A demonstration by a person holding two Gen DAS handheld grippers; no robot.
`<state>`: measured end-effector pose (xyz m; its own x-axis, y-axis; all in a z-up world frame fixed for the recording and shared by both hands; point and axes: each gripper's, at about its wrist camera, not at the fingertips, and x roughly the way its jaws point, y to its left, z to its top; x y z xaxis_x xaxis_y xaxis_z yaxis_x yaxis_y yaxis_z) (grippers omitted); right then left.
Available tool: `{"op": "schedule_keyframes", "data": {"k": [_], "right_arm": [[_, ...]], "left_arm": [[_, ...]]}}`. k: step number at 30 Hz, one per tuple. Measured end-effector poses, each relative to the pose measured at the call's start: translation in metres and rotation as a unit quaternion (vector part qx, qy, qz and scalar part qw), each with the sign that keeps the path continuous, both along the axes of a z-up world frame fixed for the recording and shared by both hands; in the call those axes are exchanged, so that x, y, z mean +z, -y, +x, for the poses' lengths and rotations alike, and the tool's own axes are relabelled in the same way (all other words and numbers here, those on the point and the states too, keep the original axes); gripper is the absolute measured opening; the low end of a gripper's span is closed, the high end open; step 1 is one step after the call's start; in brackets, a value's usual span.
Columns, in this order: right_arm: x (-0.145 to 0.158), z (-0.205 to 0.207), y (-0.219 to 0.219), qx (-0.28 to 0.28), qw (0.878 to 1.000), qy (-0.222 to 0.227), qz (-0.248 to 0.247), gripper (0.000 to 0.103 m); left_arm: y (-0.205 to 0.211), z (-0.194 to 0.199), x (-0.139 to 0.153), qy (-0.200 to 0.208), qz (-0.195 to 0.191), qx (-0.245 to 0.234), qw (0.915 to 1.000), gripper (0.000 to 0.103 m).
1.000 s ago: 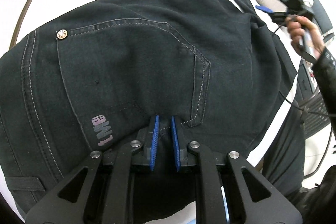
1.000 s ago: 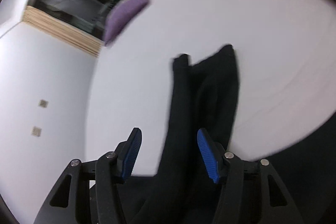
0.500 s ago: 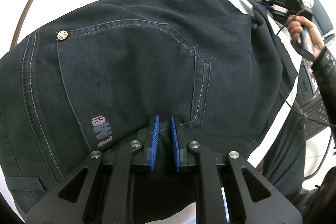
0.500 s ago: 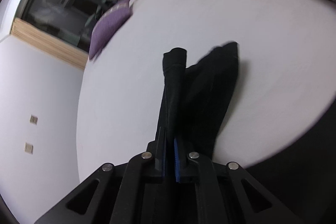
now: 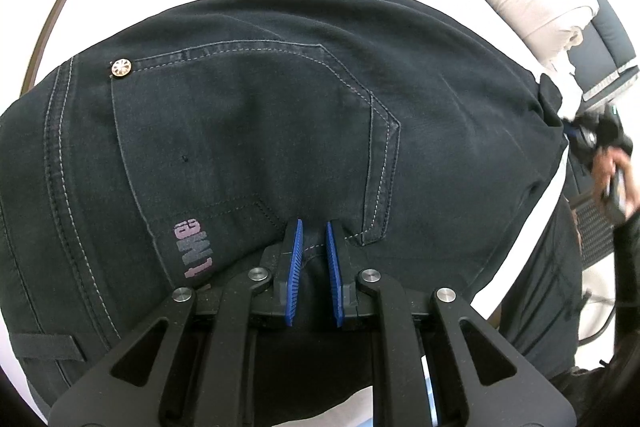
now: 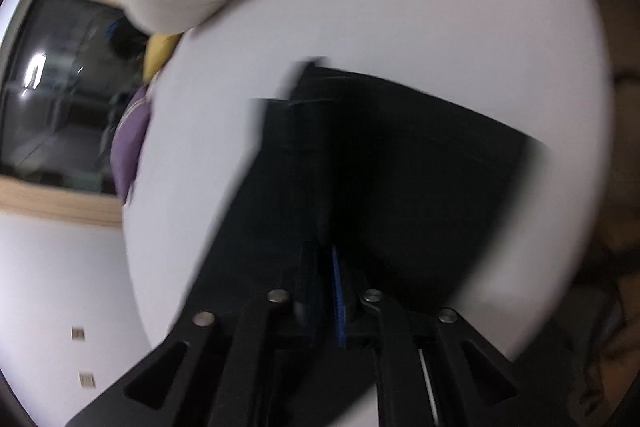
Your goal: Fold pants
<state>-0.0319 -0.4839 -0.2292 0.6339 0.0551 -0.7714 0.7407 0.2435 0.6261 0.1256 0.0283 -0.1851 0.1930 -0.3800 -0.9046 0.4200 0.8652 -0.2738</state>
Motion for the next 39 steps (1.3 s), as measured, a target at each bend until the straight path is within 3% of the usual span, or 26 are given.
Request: {"op": "schedule_keyframes", "data": {"k": [3,7,8,9,10,13,16,18,20,21,22,27,34,36,39], "right_arm": [[-0.006,-0.023,0.000,-0.027,0.999,0.022,0.008,0.009],[0.002,-0.008,0.003,-0.031,0.997,0.068,0.009,0.012],[0.007,0.001,0.003,-0.022,0.996,0.081,0.010,0.015],[0.012,0.012,0.003,-0.011,0.996,0.087,0.004,0.032],[0.013,0.018,0.002,-0.005,0.996,0.088,-0.006,0.044],[0.028,0.038,0.008,0.014,0.996,0.070,-0.045,0.045],[0.013,0.048,0.018,0.015,0.999,0.034,-0.023,0.046],[0.002,0.055,0.021,0.018,0.999,0.039,-0.011,0.046],[-0.006,0.061,0.022,0.025,0.999,0.024,-0.013,0.031],[-0.008,0.066,0.023,0.023,0.999,0.025,-0.012,0.012],[-0.008,0.067,0.023,0.026,0.999,0.030,-0.010,0.007],[0.012,0.060,0.015,0.050,0.996,-0.020,-0.077,0.005],[0.042,0.084,0.002,0.115,0.971,-0.118,-0.171,0.004],[0.054,0.095,-0.004,0.136,0.970,-0.103,-0.176,0.004],[0.085,0.129,-0.016,0.174,0.972,-0.037,-0.154,0.004]], "left_arm": [[0.001,-0.001,0.000,0.001,0.003,0.001,1.0000,0.013],[0.002,-0.003,0.000,0.003,0.007,0.003,1.0000,0.013],[0.003,-0.004,0.000,0.004,0.007,0.004,1.0000,0.013],[0.003,-0.004,0.000,0.003,0.007,0.006,0.9999,0.013],[0.003,-0.005,0.000,0.004,0.008,0.007,0.9999,0.013],[0.003,-0.006,0.000,0.004,0.009,0.008,0.9999,0.013],[0.003,-0.007,0.000,0.003,0.007,0.009,0.9999,0.013],[0.002,-0.006,0.000,0.002,0.007,0.009,0.9999,0.013],[0.002,-0.005,0.000,0.002,0.007,0.009,0.9999,0.013],[0.002,-0.004,0.000,0.002,0.008,0.009,0.9999,0.013],[0.002,-0.004,0.000,0.002,0.008,0.009,0.9999,0.013],[0.001,-0.004,0.000,0.002,0.007,0.010,0.9999,0.013],[-0.004,-0.003,-0.002,0.002,-0.005,0.013,0.9999,0.013],[-0.007,-0.003,-0.002,0.002,-0.010,0.014,0.9998,0.013],[-0.013,-0.001,-0.003,-0.003,-0.021,0.018,0.9996,0.013]]}}
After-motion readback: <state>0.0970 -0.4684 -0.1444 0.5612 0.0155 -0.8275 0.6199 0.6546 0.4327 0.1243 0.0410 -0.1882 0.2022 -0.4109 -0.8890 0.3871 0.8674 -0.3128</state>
